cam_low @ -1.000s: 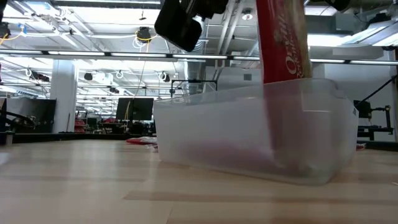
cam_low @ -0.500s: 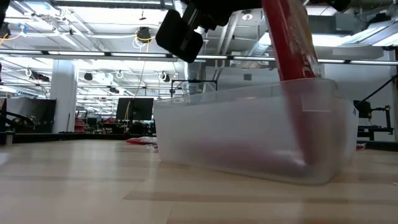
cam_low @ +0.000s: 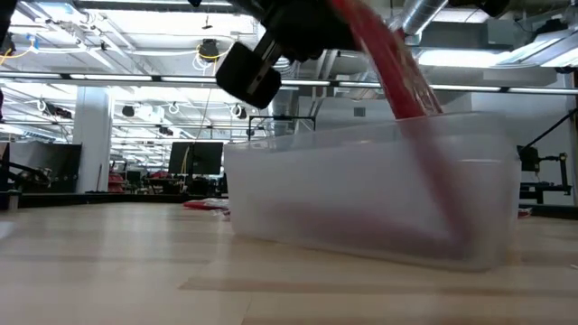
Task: Sort popcorn bags into baskets
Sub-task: Put the red popcorn bag into the transparent bin
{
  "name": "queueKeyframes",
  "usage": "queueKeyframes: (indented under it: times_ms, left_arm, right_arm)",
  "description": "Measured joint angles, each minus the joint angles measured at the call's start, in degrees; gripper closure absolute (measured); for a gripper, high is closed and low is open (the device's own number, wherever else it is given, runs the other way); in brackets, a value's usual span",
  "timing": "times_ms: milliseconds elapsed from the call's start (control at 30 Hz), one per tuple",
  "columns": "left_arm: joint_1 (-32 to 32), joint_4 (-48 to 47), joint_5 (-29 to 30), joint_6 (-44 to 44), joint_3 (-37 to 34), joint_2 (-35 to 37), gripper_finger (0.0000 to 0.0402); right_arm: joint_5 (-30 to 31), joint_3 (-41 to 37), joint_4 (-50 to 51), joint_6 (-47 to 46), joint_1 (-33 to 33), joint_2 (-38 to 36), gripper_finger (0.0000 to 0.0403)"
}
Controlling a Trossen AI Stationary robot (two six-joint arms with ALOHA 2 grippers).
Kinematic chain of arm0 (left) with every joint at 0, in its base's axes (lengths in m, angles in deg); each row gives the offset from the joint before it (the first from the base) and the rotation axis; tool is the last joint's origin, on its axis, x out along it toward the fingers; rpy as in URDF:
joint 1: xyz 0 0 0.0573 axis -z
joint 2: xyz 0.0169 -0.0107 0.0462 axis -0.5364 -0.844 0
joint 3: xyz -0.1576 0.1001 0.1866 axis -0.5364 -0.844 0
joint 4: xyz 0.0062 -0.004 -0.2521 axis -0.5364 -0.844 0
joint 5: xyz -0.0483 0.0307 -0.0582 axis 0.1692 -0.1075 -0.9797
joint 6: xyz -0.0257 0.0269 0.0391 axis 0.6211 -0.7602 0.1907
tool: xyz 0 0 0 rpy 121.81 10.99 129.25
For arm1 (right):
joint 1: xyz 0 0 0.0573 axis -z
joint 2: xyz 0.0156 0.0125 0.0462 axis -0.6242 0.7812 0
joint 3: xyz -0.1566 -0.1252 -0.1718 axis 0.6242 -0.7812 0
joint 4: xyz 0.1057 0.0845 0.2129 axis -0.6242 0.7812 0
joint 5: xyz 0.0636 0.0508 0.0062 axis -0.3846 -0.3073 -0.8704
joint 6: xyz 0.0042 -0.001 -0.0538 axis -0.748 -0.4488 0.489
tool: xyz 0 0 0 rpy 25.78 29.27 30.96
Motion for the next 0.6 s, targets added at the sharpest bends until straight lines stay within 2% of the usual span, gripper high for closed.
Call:
queueKeyframes:
  times_ms: [300,600]
  left_arm:
    - [-0.9,-7.4,-2.2,-1.2,-0.1,0.0,0.0402]
    - [-0.9,-8.1,-2.5,-2.0,-0.1,0.0,0.0401]
  right_arm:
    - [0.0,0.0,0.0,0.0,0.0,0.0,0.0132]
    - [0.0,0.0,0.0,1.3,0.0,0.0,0.0132]
